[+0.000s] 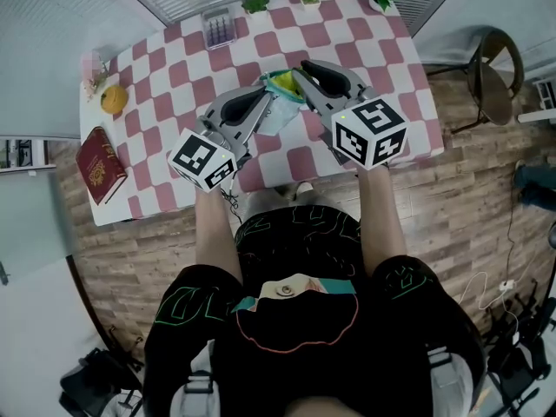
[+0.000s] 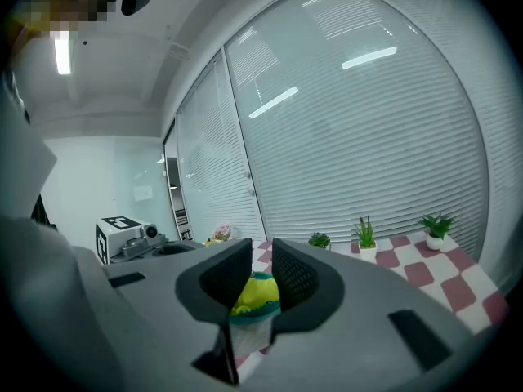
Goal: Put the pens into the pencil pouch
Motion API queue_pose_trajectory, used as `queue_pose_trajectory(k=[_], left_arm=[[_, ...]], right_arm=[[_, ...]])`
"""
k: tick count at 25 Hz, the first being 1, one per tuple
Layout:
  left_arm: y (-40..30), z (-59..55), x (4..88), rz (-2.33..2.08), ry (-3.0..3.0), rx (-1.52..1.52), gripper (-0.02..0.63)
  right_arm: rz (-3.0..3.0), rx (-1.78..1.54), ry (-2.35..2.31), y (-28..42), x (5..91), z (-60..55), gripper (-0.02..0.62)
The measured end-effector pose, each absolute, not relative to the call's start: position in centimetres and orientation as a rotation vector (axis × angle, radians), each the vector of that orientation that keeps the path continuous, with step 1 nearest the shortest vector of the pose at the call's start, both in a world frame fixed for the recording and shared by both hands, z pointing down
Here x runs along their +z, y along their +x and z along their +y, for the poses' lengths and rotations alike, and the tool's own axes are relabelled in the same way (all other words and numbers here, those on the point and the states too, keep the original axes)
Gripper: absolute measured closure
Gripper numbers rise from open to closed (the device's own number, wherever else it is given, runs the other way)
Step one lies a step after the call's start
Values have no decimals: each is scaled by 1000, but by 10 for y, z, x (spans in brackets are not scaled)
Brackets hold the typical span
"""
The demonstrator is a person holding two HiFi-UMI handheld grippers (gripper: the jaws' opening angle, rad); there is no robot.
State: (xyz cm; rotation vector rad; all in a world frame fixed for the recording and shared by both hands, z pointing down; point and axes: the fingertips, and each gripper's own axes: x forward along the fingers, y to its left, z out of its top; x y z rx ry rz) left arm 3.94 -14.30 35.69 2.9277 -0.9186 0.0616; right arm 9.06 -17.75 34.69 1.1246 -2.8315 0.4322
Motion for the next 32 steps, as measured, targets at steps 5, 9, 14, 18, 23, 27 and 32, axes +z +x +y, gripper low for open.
queue_pose_trajectory(k=[5,9,14,18,23,27,32], left_arm=[[39,-144,361,-922,2921,70,604],[38,-143,365,-926,2908,74,604],[34,-140,372,-938,2891,103,604],[28,-138,378,-955,2868,119,604],[20,-135,385,-967,2844,124,604],[17,-132,389,-968,2832,113,604],[15,-127,396,-949,2809,94,604]], right_arm=[[-2824,430,1201,105,345,-186,560],[-2782,432,1232,117,348,-197,578],[-2693,446,1225,126,367,-211,578],[-2598,466,1182,127,392,-222,578],[-2490,486,1083,120,423,-234,578],[-2394,496,996,113,446,-240,578],[-2297,533,903,102,475,-243,578]])
